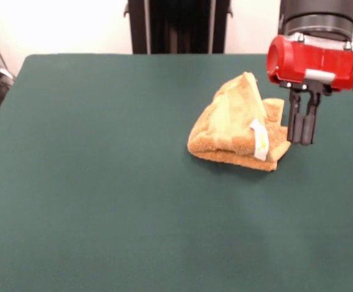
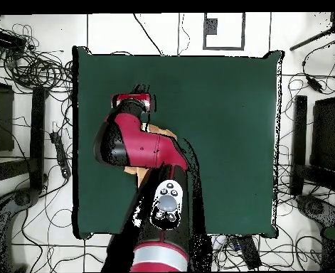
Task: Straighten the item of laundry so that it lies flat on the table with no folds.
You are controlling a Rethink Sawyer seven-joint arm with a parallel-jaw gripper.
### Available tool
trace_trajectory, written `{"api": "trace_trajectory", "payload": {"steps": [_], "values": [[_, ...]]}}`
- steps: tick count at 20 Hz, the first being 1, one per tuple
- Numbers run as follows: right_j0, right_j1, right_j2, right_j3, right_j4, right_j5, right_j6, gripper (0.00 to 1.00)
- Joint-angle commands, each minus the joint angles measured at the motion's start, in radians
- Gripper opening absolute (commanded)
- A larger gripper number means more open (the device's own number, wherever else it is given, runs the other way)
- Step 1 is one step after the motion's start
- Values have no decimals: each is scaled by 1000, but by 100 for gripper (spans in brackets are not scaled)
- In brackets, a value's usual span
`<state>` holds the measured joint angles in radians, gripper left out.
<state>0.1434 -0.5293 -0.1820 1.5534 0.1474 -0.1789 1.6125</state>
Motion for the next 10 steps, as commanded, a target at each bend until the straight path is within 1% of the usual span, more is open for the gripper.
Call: {"api": "trace_trajectory", "payload": {"steps": [1, 3, 5, 7, 9, 10], "values": [[24, -34, 14, 90, 15, 118, 178, 0], [47, -31, -41, 92, 10, 154, 152, 0], [50, -41, -66, 96, -14, 170, 126, 0], [20, -53, -36, 112, -34, 174, 124, 0], [-26, -70, 24, 126, -69, 138, 128, 0], [-37, -71, 37, 122, -79, 142, 122, 0]]}}
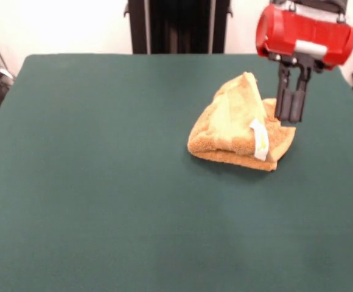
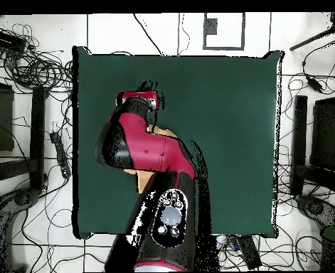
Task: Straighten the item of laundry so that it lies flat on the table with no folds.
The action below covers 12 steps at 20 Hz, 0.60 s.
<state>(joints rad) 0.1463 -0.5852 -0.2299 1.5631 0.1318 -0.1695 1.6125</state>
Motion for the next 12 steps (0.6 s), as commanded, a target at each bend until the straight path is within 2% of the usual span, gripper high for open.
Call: {"api": "trace_trajectory", "payload": {"steps": [1, 3, 6, 7, 8, 12], "values": [[-42, -8, 83, 104, -70, 146, 111, 0], [-32, 13, 64, 86, -71, 171, 95, 0], [68, 86, -88, 37, 7, 196, 128, 0], [82, 99, -108, 33, 29, 197, 146, 0], [74, 96, -92, 40, 23, 201, 150, 0], [-68, 25, 132, 124, -78, 193, 129, 0]]}}
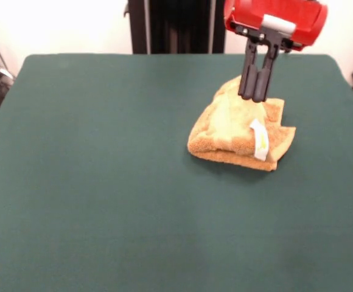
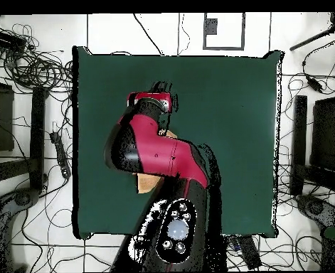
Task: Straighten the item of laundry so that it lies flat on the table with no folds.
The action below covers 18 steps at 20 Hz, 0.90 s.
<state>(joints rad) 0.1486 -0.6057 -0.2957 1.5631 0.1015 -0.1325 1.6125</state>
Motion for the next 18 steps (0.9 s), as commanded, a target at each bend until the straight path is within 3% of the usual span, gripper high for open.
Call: {"api": "trace_trajectory", "payload": {"steps": [1, 10, 14, 18], "values": [[-77, 38, 212, 138, -60, 138, 136, 0], [-61, 102, 206, 131, -119, -101, 212, 0], [-58, 103, 208, 131, -105, -132, 237, 0], [-96, 66, 276, 155, -122, -138, 268, 0]]}}
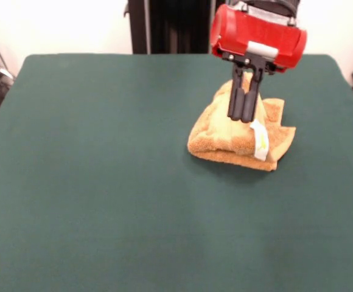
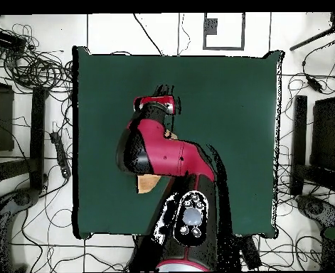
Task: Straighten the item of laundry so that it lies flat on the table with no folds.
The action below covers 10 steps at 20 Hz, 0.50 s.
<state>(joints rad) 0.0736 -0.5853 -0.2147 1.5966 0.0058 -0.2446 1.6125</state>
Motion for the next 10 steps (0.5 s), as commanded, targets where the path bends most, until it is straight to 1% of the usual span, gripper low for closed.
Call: {"api": "trace_trajectory", "payload": {"steps": [1, 3, 6, 10], "values": [[-14, 41, 189, 122, -8, -12, 270, 0], [-17, 35, 197, 121, 14, 41, 259, 0], [3, 40, 174, 113, 27, 24, 251, 0], [26, 54, 149, 98, 62, 35, 247, 0]]}}
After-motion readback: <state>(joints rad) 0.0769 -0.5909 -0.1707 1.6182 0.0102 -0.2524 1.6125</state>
